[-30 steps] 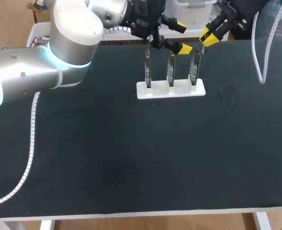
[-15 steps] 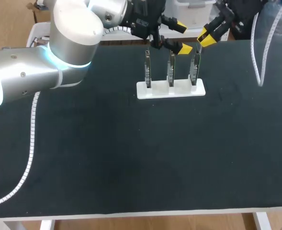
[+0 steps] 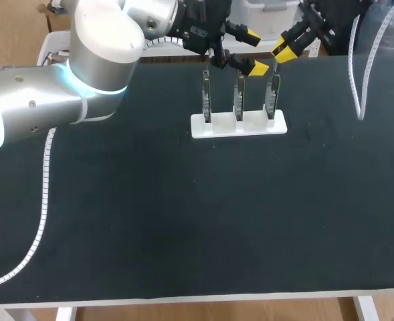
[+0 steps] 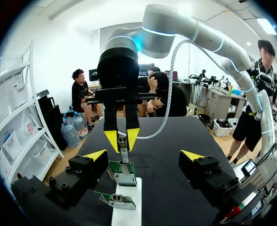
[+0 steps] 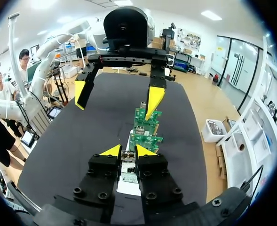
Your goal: Pick up the optical module with the left hand, and insert it into the network port with the right hand.
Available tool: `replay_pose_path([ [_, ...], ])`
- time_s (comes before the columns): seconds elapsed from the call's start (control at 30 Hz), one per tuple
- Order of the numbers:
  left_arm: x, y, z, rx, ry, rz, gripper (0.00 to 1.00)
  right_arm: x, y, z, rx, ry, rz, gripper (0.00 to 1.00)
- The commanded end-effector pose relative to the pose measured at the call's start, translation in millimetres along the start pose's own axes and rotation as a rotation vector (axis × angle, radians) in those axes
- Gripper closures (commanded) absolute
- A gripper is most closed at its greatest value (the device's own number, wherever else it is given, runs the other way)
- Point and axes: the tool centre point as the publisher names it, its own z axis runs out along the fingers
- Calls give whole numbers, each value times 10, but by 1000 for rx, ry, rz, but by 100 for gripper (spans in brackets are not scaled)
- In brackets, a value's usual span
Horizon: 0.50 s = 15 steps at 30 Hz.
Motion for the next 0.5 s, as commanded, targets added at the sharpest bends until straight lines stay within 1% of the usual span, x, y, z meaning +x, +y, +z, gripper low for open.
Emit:
replay_pose_path([
  [0.03,-9,-8,0,-2,4,-1,0,39,-84,4,-240,-6,6,100],
  [0.27,-9,-8,0,-2,4,-1,0,65,-57,-7,-237,-10,15,100],
  [0.5,-9,-8,0,-2,4,-1,0,65,-102,7,-236,-10,19,100],
])
